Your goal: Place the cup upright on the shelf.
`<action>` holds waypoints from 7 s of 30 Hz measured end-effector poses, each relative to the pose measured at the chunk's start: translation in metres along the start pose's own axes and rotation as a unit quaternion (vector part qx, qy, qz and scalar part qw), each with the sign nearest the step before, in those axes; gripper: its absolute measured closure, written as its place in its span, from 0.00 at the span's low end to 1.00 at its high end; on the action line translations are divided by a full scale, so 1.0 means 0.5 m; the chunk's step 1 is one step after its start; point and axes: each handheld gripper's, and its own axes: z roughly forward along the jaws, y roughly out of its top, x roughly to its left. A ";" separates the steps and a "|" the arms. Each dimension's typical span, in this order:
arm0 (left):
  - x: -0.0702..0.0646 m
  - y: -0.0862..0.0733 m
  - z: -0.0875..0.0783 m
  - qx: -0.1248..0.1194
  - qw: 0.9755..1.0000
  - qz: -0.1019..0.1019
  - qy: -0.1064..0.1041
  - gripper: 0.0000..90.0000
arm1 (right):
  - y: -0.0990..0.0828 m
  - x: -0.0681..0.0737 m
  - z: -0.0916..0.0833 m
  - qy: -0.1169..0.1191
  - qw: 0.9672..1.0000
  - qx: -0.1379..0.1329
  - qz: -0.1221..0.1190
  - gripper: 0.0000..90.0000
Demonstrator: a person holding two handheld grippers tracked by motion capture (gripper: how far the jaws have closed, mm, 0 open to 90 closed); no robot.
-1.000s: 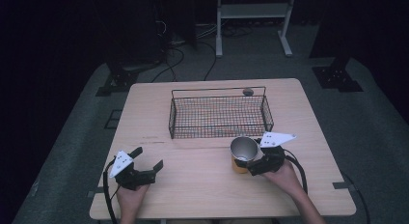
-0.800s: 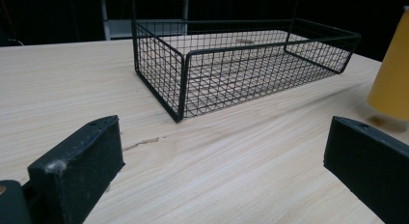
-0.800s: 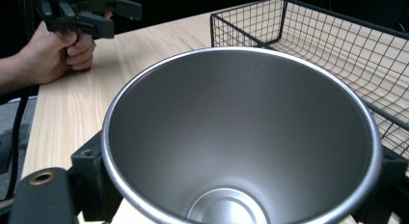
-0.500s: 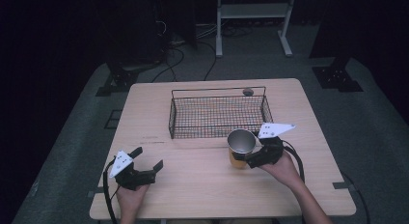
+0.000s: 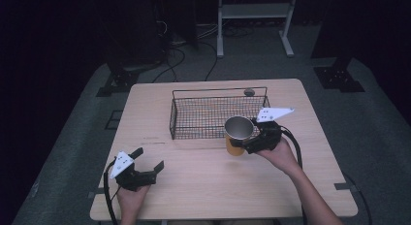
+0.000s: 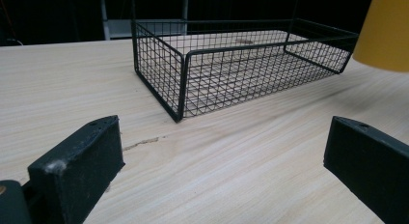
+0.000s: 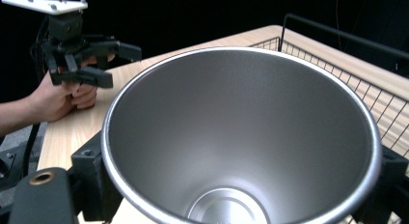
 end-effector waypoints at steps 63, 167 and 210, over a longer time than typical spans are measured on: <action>0.002 0.000 -0.001 -0.002 1.000 -0.004 -0.007 0.00 | 0.173 -0.154 0.124 -0.032 0.999 0.015 0.025 0.14; 0.002 0.000 -0.001 -0.002 1.000 -0.004 -0.007 0.00 | 0.055 -0.225 0.251 -0.062 0.986 0.155 -0.008 0.05; 0.002 -0.001 -0.001 -0.001 1.000 -0.006 -0.003 0.00 | 0.065 -0.233 0.202 -0.051 0.989 0.137 0.018 0.00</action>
